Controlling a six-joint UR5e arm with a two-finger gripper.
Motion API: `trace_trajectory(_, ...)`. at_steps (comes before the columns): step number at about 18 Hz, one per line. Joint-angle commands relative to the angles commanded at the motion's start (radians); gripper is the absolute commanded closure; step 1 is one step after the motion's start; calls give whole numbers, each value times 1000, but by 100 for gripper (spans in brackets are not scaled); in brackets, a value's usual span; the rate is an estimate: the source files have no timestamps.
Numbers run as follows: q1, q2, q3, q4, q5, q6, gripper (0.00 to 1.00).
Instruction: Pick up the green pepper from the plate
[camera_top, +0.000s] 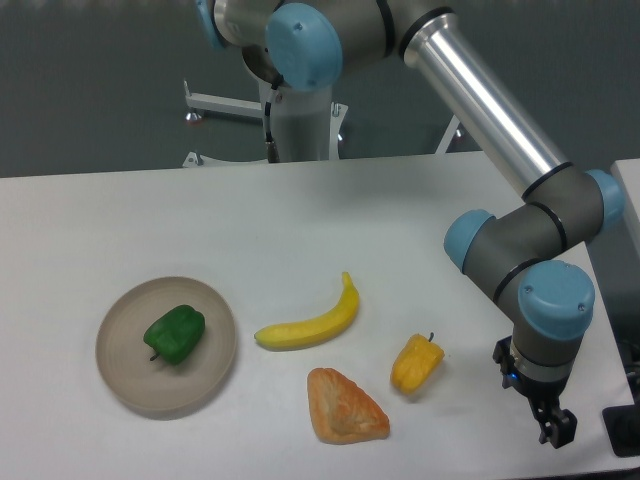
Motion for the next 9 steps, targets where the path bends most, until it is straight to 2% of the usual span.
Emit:
trace_trajectory(7, -11, 21, -31, -5, -3, -18, 0)
trace_trajectory(9, -12, 46, -67, -5, -5, -28, 0)
